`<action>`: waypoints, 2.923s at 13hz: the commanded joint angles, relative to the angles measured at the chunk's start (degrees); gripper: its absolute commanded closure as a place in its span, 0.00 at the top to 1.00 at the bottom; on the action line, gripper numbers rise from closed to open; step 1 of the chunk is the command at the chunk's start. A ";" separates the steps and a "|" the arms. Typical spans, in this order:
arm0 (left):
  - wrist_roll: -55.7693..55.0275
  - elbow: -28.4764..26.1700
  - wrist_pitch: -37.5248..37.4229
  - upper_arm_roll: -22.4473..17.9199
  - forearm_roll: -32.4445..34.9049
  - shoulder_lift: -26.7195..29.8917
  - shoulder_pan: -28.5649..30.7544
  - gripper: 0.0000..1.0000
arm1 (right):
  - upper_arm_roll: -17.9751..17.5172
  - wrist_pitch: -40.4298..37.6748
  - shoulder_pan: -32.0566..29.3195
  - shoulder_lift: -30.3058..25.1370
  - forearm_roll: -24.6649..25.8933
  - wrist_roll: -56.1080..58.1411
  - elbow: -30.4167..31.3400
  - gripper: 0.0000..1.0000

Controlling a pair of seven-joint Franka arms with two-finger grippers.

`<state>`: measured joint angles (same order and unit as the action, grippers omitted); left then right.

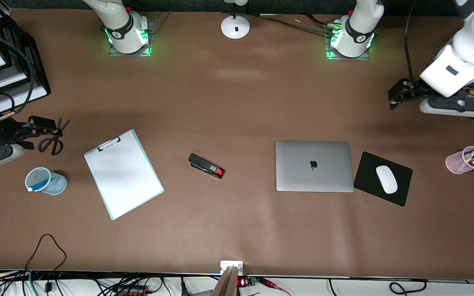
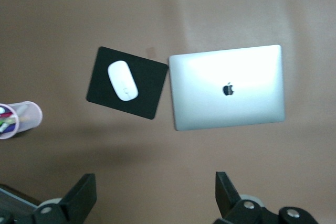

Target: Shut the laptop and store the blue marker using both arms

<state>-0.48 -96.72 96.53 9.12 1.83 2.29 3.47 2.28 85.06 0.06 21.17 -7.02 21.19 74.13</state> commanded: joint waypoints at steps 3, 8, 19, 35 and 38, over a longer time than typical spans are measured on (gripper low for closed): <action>6.02 -2.16 0.94 -7.45 -4.20 2.02 -1.62 1.00 | 0.01 -5.34 3.62 -4.54 4.21 -13.77 3.03 1.00; 1.45 -1.19 0.42 -8.60 -7.73 1.41 -2.06 1.00 | 0.01 -4.20 4.77 -11.92 5.79 -19.68 9.70 1.00; 0.83 1.01 -2.40 -8.51 -3.77 0.44 -3.64 1.00 | 0.62 2.13 3.80 -14.94 5.53 -21.10 11.75 1.00; 1.71 2.94 -5.12 -8.33 -4.55 -0.70 -1.01 1.00 | 0.18 11.80 3.72 -25.30 6.50 -21.80 25.37 1.00; 1.80 2.94 -5.12 -7.90 -4.56 -0.88 -1.44 1.00 | 0.27 11.71 3.71 -25.21 6.50 -24.77 25.19 1.00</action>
<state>0.88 -95.94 92.98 0.75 -3.10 2.61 2.26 2.82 95.72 3.90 -2.81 -0.66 -0.82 97.66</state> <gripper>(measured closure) 0.000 0.000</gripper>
